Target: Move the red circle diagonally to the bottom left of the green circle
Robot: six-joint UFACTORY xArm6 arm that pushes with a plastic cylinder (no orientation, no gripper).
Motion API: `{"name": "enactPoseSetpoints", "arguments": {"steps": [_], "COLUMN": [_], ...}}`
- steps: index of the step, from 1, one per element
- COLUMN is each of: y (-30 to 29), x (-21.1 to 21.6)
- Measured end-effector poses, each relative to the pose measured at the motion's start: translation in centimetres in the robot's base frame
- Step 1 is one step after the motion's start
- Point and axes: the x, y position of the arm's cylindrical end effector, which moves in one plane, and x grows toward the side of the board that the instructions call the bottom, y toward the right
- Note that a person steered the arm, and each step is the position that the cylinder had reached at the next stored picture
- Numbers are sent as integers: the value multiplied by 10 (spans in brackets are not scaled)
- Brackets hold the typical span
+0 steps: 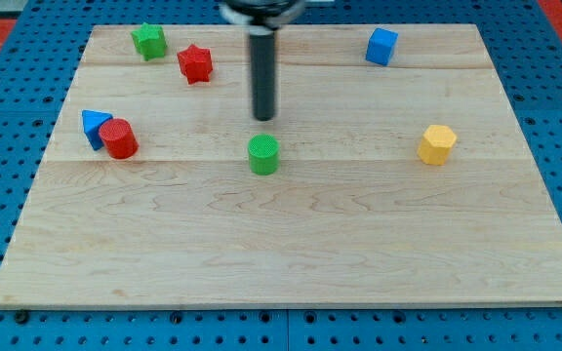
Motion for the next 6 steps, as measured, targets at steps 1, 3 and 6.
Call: {"name": "enactPoseSetpoints", "arguments": {"steps": [1, 3, 6], "y": [-69, -139, -103], "x": [3, -10, 104]}}
